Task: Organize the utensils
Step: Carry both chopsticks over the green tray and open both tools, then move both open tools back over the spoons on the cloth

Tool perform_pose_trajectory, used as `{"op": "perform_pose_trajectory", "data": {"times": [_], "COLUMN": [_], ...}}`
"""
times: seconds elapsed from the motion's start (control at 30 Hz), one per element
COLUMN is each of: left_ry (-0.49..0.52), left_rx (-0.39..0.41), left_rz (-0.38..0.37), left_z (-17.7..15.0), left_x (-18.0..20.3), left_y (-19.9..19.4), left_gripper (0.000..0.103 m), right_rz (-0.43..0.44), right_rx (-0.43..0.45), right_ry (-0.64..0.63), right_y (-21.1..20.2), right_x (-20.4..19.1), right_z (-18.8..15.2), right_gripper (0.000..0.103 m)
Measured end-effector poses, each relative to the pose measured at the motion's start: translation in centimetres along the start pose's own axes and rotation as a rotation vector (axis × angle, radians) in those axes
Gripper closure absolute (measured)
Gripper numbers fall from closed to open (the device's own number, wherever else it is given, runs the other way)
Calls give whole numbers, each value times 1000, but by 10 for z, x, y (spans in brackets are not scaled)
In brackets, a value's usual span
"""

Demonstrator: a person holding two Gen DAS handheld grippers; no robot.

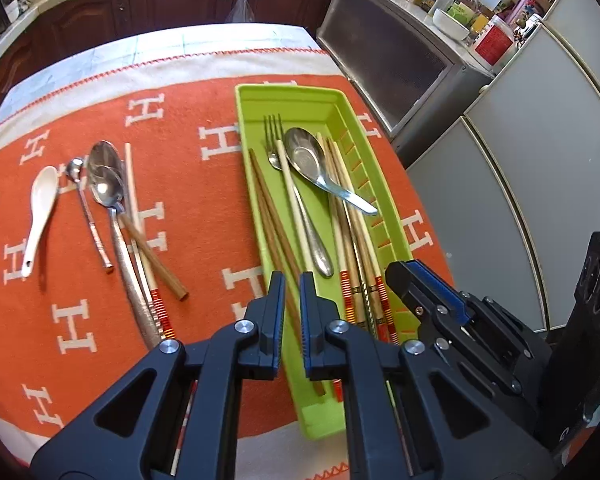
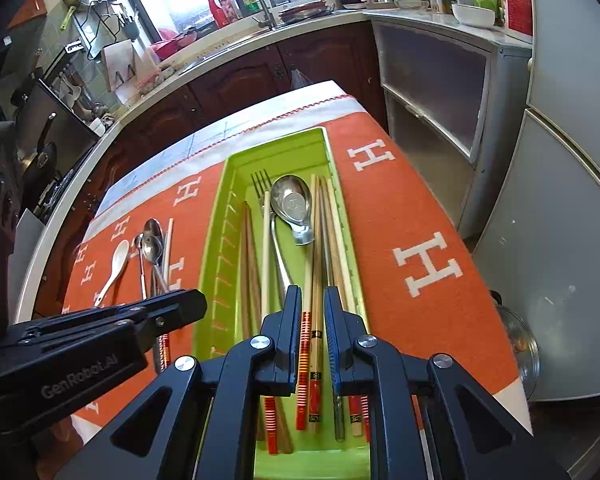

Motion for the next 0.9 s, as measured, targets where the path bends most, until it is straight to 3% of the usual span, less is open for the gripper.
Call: {"op": "perform_pose_trajectory", "data": {"times": [0.13, 0.37, 0.9], "left_ry": [11, -7, -161], "left_rx": [22, 60, 101], "left_rz": [20, 64, 117], "left_z": [-4, -12, -33], "left_x": [-11, -45, -153], "left_y": [-13, -33, -60], "left_gripper": [98, 98, 98], "right_rz": [26, 71, 160], "right_rx": [5, -2, -43], "right_ry": [-25, -92, -309], "right_y": [-7, -11, -9], "right_x": [-16, -51, -135], "right_z": [-4, -13, -27], "right_gripper": [82, 82, 82]}}
Point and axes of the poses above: each gripper's, at about its wrist camera, not at the fingertips, and y roughly the way its jaws point, x to its right, z to its top, the point moved 9 cm from there along y, roughly the way its jaws point, and after that the axes turned 5 degrees about z, right-handed, at the moved point
